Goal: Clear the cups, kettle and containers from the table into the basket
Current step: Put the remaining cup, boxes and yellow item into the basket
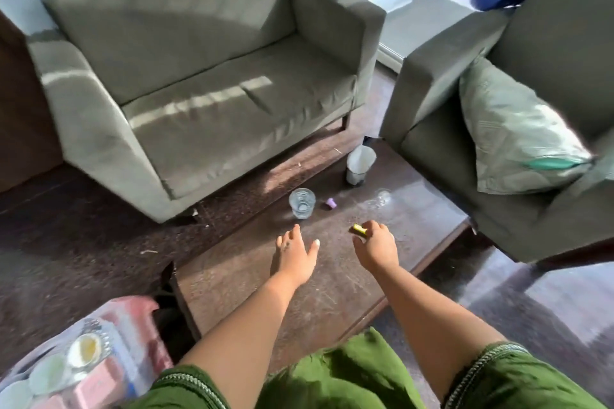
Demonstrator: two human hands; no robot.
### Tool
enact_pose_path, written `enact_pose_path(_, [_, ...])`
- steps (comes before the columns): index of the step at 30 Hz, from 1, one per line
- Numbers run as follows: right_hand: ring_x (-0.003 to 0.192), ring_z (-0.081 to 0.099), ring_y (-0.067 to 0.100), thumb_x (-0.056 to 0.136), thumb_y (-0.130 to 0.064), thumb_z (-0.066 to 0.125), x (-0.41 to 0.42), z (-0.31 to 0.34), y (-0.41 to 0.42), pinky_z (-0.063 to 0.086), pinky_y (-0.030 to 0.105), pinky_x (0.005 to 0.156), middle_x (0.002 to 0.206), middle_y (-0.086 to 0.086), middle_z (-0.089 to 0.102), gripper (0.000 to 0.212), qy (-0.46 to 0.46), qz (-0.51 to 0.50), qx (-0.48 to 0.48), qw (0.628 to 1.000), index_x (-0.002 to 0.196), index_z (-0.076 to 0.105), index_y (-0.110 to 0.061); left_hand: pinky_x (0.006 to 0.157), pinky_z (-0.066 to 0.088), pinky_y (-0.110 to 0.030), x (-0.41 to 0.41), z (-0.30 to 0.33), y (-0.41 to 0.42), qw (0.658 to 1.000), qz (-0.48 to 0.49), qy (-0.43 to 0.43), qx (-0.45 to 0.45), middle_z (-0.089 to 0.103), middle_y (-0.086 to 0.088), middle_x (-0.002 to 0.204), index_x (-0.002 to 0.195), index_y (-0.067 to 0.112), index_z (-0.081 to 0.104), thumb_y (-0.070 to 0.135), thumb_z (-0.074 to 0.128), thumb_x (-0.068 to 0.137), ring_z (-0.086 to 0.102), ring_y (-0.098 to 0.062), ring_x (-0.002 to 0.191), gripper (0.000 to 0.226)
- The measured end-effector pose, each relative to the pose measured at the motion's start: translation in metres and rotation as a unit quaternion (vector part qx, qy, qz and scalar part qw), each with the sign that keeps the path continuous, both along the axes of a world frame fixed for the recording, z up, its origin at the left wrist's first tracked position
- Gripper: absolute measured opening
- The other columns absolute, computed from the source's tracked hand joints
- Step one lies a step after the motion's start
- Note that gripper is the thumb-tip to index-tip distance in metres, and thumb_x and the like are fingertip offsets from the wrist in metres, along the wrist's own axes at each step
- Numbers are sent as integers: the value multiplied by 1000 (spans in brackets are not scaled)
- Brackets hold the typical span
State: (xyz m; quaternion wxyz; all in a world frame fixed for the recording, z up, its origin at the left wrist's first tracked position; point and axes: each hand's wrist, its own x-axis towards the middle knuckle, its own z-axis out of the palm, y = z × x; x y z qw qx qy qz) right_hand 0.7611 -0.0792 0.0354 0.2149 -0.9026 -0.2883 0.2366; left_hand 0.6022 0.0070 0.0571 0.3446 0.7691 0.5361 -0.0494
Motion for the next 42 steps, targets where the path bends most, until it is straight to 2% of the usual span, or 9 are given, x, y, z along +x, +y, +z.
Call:
enact_pose_path(7, [115,51,33,87,-15,54,87,-62,-10,44,36,96,123,14,54,35,27,83,-101,991,122,56,-12,116,19,-39,93,-48,-7,999,-14,-5,-48,30,-18,152,150,7,19,39,43,98,25,-34,141,65])
enact_pose_path(12, [129,41,30,88,-7,41,108,-110,-3,41,42,107,145,9,37,53,43,234,-197,951,140,41,-15,116,20,-40,129,-77,-2,998,-12,3,-64,26,-18,153,150,8,17,33,43,99,23,-34,142,63])
enact_pose_path(20, [149,13,29,94,-2,39,130,-176,21,23,40,120,162,11,4,59,58,256,-238,935,150,25,-9,115,20,-37,146,-126,6,996,-27,-10,-82,27,-19,153,150,7,16,24,48,98,24,-33,142,64])
enact_pose_path(25, [138,34,31,99,-12,34,136,-212,30,32,40,112,154,10,28,47,40,240,-229,943,146,34,-7,112,28,-34,140,-148,17,991,11,-47,-123,30,-14,153,151,10,13,21,48,98,31,-29,141,65])
enact_pose_path(29, [103,59,35,90,-4,42,124,-210,40,49,38,85,112,14,56,23,45,206,-204,956,110,55,-7,109,32,-35,129,-161,23,986,51,-56,-149,34,-14,151,150,10,15,19,48,98,38,-30,137,63])
enact_pose_path(33, [99,64,34,88,-5,55,90,-181,54,50,35,88,110,14,66,21,63,179,-167,967,103,70,-5,109,27,-32,120,-168,28,969,158,-75,-174,36,-22,147,146,5,24,7,41,99,37,-31,135,51])
enact_pose_path(37, [91,67,32,83,-15,62,42,-135,68,48,29,75,92,15,73,17,57,245,-102,962,91,77,-15,105,35,-36,91,-159,33,938,261,-102,-203,44,-17,139,144,15,30,29,48,98,46,-32,126,52])
enact_pose_path(41, [85,65,35,77,-12,65,-6,-101,80,46,31,70,86,13,72,8,73,297,-39,951,81,71,-13,82,50,-33,41,-151,44,905,366,-166,-139,62,-4,96,95,24,61,21,60,91,62,-28,92,6])
enact_pose_path(42, [83,65,34,74,-10,66,-17,-96,83,45,31,68,84,10,71,7,81,296,-21,952,79,66,-14,73,50,-30,28,-145,47,894,386,-185,-131,61,-3,87,85,22,60,15,60,90,61,-24,81,9])
